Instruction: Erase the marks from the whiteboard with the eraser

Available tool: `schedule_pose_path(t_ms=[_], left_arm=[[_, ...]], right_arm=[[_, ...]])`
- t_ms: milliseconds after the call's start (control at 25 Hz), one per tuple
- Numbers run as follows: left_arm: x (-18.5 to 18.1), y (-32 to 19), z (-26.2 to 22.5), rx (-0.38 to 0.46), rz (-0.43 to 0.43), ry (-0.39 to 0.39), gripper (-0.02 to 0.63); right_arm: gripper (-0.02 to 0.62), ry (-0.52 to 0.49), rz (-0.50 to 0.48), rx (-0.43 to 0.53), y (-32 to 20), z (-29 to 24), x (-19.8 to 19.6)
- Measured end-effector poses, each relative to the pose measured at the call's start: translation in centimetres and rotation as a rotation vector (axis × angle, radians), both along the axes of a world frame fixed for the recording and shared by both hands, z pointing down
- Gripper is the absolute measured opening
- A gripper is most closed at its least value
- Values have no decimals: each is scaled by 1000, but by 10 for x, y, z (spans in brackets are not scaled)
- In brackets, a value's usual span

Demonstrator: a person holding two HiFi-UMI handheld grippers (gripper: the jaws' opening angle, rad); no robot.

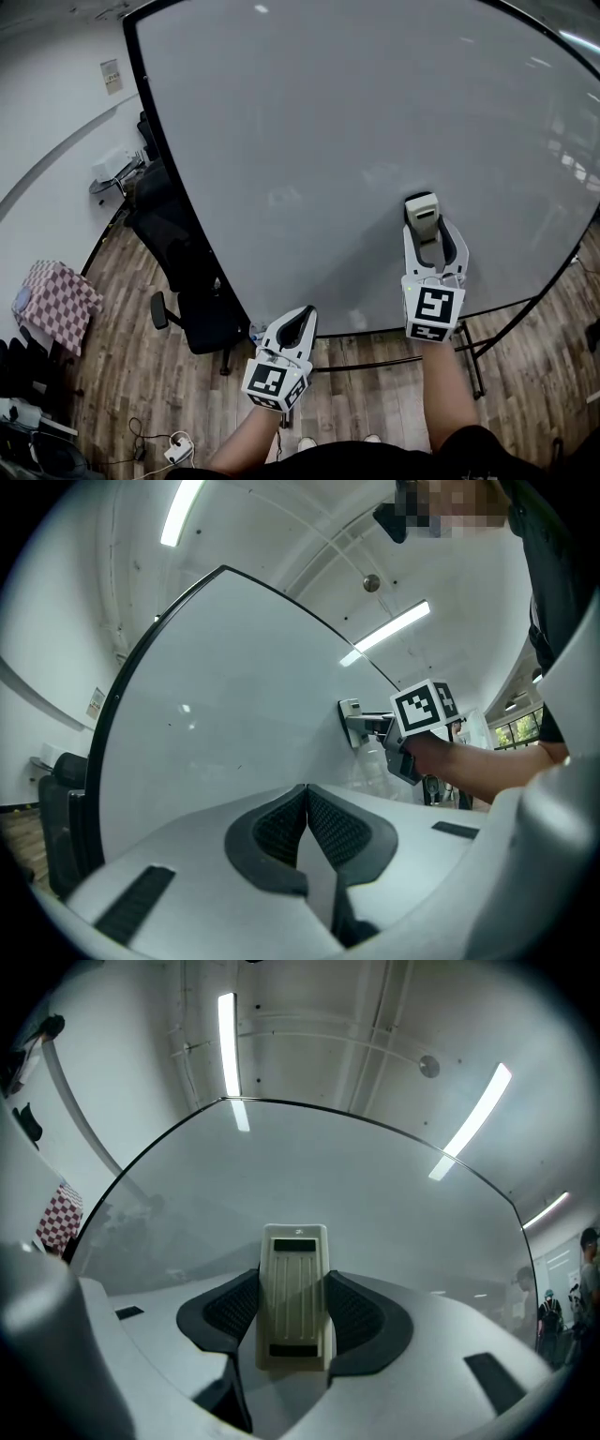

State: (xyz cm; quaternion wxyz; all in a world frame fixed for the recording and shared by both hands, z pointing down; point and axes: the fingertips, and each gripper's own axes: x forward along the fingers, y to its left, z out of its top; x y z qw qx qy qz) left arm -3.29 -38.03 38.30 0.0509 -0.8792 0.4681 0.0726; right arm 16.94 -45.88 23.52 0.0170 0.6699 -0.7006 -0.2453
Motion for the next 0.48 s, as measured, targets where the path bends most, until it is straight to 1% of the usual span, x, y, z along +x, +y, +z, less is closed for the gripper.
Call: schedule_pose_path(t_ms=[240, 480], left_arm=[[-2, 2, -3, 2, -9, -3, 20], [1, 3, -4, 7, -5, 6, 20]], right_arm=[[253, -33, 57, 9, -1, -6, 29], [253, -78, 148, 2, -2, -7, 80]])
